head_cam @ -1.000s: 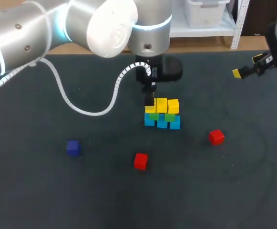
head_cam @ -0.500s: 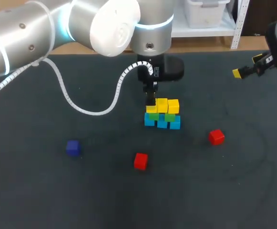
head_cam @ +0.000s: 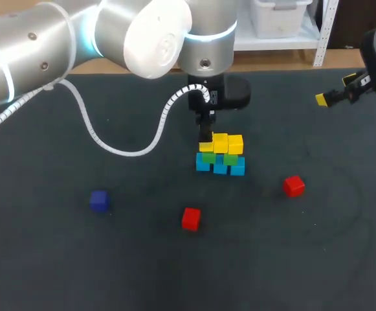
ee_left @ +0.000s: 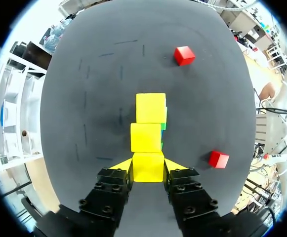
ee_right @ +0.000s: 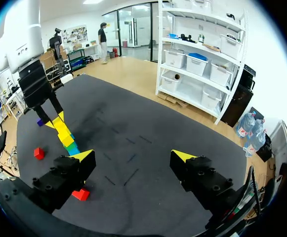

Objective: Place the blue cubes, place green cubes on the blue cubes, place the yellow cubes on the green cubes, then place the red cubes on the yellow cubes, and place purple cube on the red cubes.

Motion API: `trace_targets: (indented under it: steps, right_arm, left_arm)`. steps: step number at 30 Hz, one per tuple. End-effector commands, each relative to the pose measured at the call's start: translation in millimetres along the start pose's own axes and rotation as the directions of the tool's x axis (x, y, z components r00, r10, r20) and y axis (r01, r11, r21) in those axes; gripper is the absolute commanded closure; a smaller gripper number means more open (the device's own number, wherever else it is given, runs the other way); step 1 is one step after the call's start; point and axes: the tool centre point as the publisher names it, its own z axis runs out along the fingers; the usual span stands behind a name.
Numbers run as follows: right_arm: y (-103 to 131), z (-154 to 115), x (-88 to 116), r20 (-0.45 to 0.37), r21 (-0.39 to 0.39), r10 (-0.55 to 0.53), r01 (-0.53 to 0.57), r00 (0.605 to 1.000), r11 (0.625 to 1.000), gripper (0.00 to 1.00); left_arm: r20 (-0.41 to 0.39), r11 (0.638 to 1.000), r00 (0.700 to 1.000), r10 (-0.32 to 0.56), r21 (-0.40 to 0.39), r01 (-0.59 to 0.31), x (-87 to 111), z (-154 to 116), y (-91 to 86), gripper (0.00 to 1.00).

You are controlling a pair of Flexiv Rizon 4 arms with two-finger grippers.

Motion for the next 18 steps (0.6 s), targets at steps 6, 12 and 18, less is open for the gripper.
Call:
trace_targets:
  steps: [6,12,18]
  right_arm:
    - [-0.7,0.2,-0.3,0.000,-0.003,0.000,0.000,1.000,1.000,0.00]
    - [-0.7,0.2,-0.3,0.000,-0.003,0.000,0.000,1.000,1.000,0.00]
    - [-0.7,0.2,-0.3,0.000,-0.003,0.000,0.000,1.000,1.000,0.00]
  left_arm:
    - [-0.002,1.000,1.000,0.000,0.000,0.000,1.3,1.0,-1.3,1.00]
    - [0.001,1.000,1.000,0.000,0.005,0.000,1.2,3.1,-1.4,0.80]
    - [0.000,1.000,1.000,0.003,0.006,-0.003,0.1,3.5,-1.4,0.53]
